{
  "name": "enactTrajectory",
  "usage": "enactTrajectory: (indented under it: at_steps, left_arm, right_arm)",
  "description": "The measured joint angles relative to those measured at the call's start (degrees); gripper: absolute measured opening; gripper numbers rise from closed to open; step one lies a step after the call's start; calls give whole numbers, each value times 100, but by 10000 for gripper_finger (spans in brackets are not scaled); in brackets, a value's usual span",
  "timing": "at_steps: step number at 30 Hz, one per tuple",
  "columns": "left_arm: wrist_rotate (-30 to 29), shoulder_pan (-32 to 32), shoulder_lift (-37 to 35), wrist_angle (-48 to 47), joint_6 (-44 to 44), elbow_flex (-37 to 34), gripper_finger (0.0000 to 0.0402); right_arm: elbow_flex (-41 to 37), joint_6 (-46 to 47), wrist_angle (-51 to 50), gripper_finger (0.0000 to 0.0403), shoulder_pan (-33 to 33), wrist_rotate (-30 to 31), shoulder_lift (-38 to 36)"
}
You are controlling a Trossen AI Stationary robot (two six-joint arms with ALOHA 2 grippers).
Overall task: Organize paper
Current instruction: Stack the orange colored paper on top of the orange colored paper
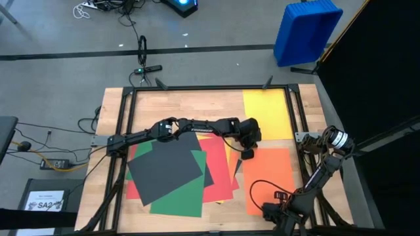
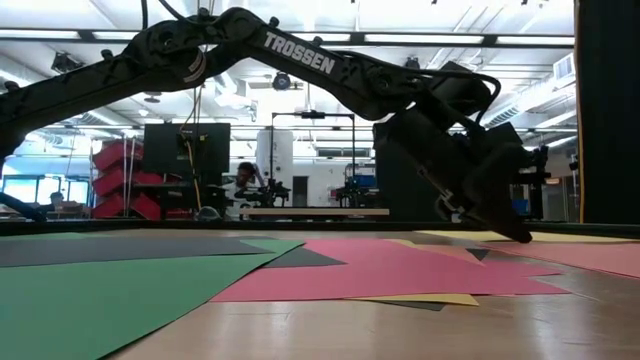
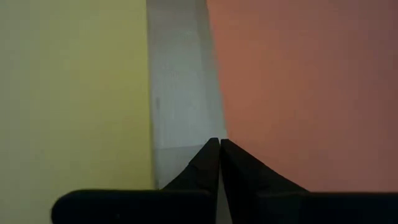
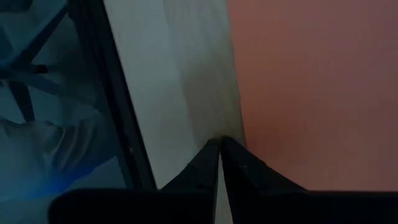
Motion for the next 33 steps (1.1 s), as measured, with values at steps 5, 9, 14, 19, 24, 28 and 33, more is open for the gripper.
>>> enactTrajectory:
  at_steps: [5, 9, 14, 19, 24, 28, 33]
  left_arm:
    - [-31, 80, -225, -143, 2, 0, 0]
    - [-237, 127, -519, -148, 164, 7, 0]
    - [-660, 162, -1050, -667, 425, 7, 0]
    - [-1301, 152, -1762, -1614, 814, 4, 0]
    - [-1628, 144, -2383, -2293, 894, 3, 0]
    - [-1957, 122, -2757, -2758, 889, 2, 0]
    - [-2022, 56, -3147, -2852, 848, -203, 0]
  right_arm:
    - [11, 234, -168, 0, 95, 309, -255]
    - [13, 365, -509, 0, 127, 744, -541]
    - [17, 293, -1118, 0, 34, 1248, -791]
    - [20, -700, -1240, 0, -568, 1460, -831]
    - [22, -2099, -923, 0, -1355, 1638, -834]
    - [24, -2848, -663, 0, -1667, 1750, -860]
    - [24, -3193, -531, 0, -1704, 1899, -860]
